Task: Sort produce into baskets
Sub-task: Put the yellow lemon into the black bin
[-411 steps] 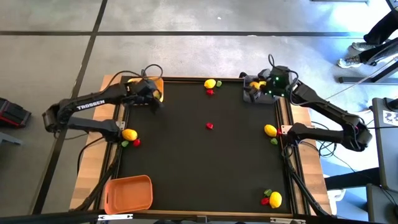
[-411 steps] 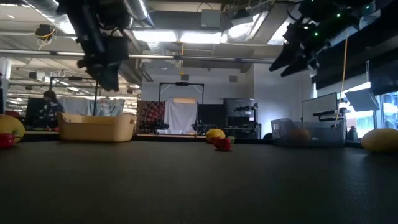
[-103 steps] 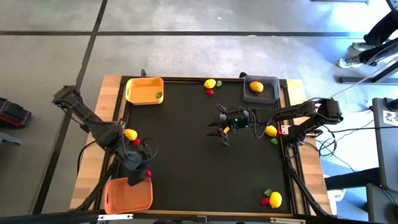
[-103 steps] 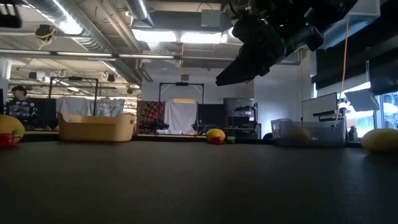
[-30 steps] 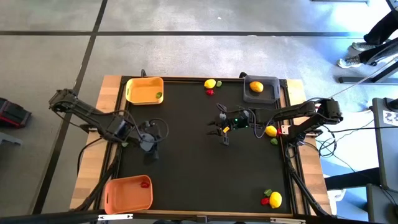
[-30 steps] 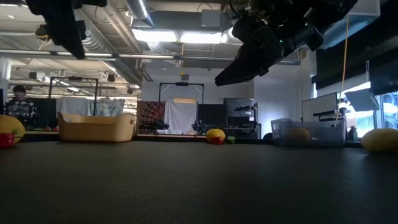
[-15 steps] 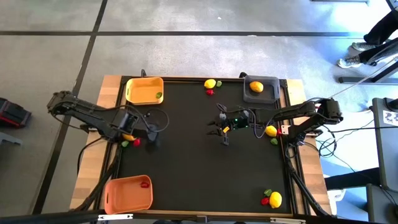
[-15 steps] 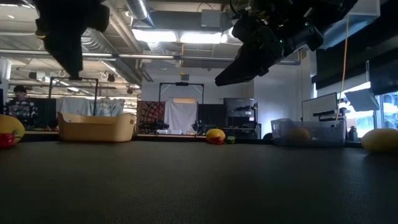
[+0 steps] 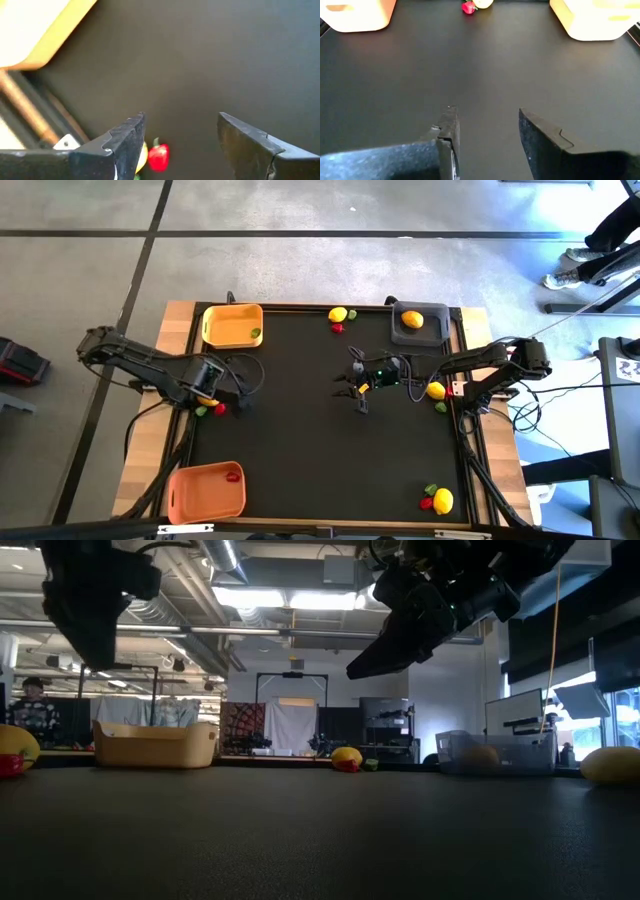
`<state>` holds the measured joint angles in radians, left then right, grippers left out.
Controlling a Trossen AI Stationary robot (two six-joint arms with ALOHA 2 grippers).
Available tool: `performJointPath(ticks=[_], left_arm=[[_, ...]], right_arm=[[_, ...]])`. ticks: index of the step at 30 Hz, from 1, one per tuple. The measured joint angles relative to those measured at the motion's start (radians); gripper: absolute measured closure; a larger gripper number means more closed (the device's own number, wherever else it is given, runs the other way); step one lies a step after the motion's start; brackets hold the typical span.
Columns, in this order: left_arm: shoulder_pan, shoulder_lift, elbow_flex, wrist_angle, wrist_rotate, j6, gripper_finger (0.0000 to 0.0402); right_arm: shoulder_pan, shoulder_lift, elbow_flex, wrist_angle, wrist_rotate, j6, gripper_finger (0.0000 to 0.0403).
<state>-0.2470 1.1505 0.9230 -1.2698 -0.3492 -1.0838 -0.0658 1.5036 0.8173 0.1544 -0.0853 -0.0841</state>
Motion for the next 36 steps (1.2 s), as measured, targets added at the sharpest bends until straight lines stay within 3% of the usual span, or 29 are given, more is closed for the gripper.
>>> performJointPath(ticks=[6,12,20,29,36], left_arm=[[-0.002,0.022,-0.002,-0.030,0.000,-0.053,0.0163],[-0.002,0.028,-0.083,-0.020,0.011,-0.096,0.0163],[-0.002,0.028,-0.142,0.057,0.023,-0.104,0.0163],[-0.002,0.028,-0.195,0.119,0.035,-0.117,0.0163],[-0.002,0.028,-0.198,0.232,0.032,-0.051,0.0163]], right_arm=[[0.000,0.000,0.000,0.001,0.000,0.000,0.0256],[0.000,0.000,0.000,0.000,0.000,0.000,0.0256],[0.000,0.000,0.000,-0.063,0.004,-0.001,0.0256],[-0.017,0.000,0.000,-0.103,0.170,-0.026,0.0256],[-0.156,0.000,0.000,-0.101,0.203,-0.029,0.0256]])
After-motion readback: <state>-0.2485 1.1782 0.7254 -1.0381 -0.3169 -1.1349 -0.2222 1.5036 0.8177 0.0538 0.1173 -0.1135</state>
